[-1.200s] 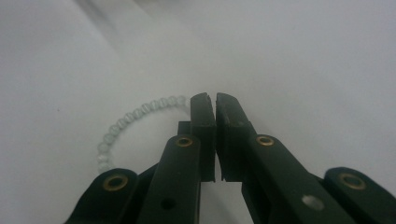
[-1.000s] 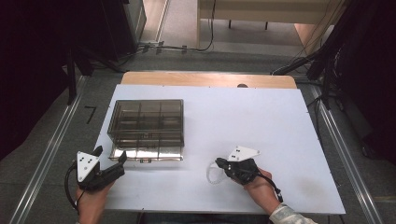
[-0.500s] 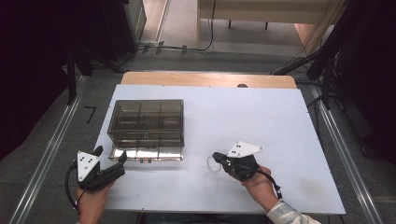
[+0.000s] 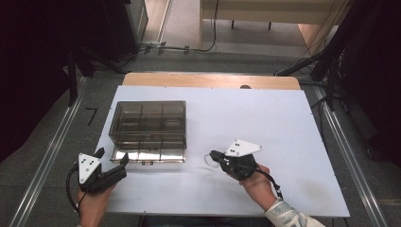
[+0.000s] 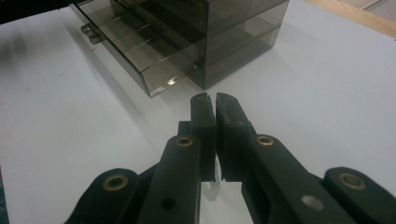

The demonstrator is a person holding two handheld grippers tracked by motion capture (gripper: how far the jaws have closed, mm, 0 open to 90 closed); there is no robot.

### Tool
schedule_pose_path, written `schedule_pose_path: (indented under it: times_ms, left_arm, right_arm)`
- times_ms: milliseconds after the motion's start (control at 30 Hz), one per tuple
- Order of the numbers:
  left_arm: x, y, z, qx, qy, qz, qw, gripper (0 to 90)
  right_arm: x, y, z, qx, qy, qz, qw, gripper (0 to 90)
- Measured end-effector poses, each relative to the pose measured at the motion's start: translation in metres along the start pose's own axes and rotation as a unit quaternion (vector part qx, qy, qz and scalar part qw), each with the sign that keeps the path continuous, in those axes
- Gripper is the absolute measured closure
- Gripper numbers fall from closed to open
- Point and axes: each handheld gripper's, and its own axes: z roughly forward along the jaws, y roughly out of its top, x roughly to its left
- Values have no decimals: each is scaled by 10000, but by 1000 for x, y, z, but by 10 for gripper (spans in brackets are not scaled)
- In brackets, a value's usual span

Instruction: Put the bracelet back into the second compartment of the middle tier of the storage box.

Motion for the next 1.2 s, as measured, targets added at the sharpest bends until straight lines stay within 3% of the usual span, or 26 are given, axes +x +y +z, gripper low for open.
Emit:
schedule_pose_path:
  times_ms: [333, 1200]
  left_arm:
    - [0, 0, 1, 30, -11, 4, 10000, 173]
    - [1, -1, 1, 54, -28, -8, 10000, 173]
  right_arm:
    - [3, 7, 6, -108, 40, 10, 9999, 841]
    - [17, 50, 21, -519, 203, -61, 9984, 842]
